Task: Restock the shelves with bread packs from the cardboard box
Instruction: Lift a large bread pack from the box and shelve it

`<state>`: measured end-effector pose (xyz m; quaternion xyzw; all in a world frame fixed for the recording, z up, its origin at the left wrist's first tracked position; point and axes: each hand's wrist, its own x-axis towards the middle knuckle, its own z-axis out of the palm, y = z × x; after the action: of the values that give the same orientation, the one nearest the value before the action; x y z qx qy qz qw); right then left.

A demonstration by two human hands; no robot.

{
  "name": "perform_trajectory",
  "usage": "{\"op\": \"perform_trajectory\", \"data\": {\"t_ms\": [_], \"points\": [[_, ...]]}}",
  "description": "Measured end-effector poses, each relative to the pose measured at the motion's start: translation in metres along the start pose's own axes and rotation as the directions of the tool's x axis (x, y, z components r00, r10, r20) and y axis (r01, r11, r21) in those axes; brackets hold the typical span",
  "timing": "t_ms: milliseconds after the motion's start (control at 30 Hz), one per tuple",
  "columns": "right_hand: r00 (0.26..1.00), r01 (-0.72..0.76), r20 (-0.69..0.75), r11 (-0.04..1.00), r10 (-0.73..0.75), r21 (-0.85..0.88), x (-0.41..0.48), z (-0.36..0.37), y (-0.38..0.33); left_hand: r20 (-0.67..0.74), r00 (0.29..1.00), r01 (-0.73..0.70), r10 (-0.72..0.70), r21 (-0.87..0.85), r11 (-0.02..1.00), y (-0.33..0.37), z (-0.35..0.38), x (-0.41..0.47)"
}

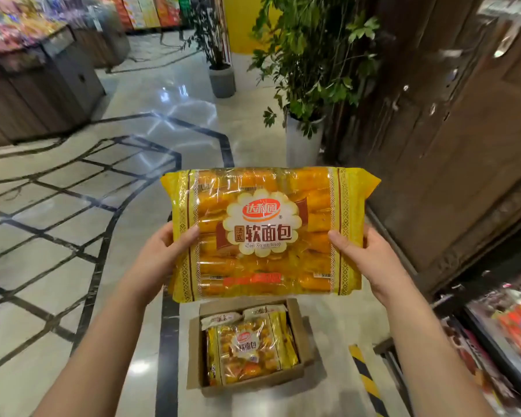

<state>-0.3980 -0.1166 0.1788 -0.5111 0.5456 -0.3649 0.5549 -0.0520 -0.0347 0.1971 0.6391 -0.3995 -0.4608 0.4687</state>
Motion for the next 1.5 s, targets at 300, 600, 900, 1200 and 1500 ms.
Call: {"op": "perform_trajectory", "data": {"t_ms": [300, 600, 900, 1200, 1500], "points": [[0.972, 0.147, -0.180, 0.989, -0.149, -0.025, -0.078, -0.061, -0.050, 0.071, 0.969, -0.233, 0.238, -0.075, 0.970, 0.066, 0.044, -0.022], [0.844, 0.176, -0.517, 0.984, -0.144, 0.013, -0.167, -0.054, -0.050, 0.321, 0.894, -0.306, 0.314, -0.076, 0.949, 0.098, 0.064, -0.017], [0.578, 0.161, -0.813, 0.987, -0.071, 0.028, -0.285, 0.003, -0.041, 0.612, 0.713, -0.341, 0.342, -0.123, 0.932, 0.109, 0.083, -0.035], [0.260, 0.116, -0.965, 0.993, -0.021, 0.009, -0.446, 0.031, -0.020, 0.861, 0.398, -0.378, 0.317, -0.161, 0.912, 0.103, 0.152, -0.126], [0.115, 0.031, -0.993, 0.999, 0.005, 0.009, -0.600, 0.021, 0.013, 0.960, 0.188, -0.373, 0.210, -0.128, 0.919, 0.080, 0.223, -0.258]]}}
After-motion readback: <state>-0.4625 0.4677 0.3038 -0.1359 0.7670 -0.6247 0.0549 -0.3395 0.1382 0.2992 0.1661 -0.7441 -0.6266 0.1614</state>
